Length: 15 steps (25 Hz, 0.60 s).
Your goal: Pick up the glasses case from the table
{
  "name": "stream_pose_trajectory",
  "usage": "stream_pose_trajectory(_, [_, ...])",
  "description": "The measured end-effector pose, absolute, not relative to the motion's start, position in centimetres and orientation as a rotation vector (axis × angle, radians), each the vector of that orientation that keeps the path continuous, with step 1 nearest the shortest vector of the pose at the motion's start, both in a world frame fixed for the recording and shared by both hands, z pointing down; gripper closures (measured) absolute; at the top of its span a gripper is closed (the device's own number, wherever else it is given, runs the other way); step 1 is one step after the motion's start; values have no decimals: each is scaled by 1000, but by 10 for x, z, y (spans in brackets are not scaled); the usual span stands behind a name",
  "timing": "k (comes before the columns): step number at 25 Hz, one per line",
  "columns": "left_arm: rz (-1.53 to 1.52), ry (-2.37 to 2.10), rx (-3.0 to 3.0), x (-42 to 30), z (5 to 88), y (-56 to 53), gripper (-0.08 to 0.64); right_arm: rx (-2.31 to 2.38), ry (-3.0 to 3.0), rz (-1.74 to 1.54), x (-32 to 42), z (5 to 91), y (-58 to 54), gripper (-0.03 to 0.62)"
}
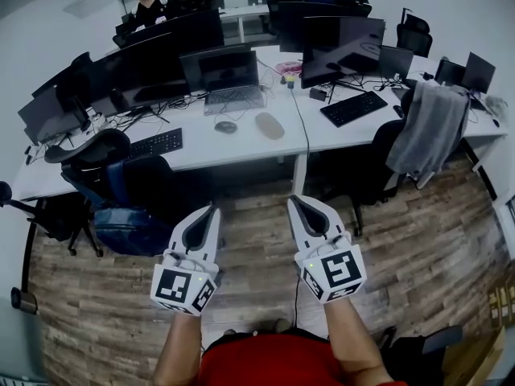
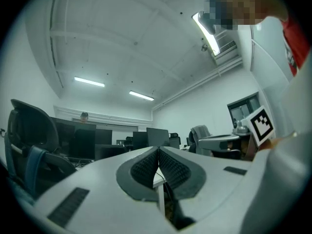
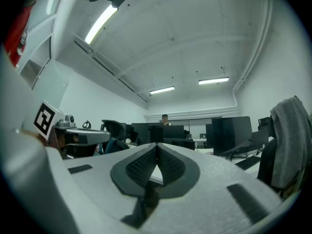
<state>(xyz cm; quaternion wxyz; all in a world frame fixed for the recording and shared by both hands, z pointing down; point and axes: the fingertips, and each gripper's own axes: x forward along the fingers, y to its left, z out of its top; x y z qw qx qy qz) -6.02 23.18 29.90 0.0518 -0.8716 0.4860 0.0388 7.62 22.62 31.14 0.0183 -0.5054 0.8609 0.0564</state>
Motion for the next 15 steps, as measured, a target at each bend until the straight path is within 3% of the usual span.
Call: stream_pose_trajectory(15, [82,1547,-2616,-25,306,156,549,-1546,2688,146,119,319,143,588])
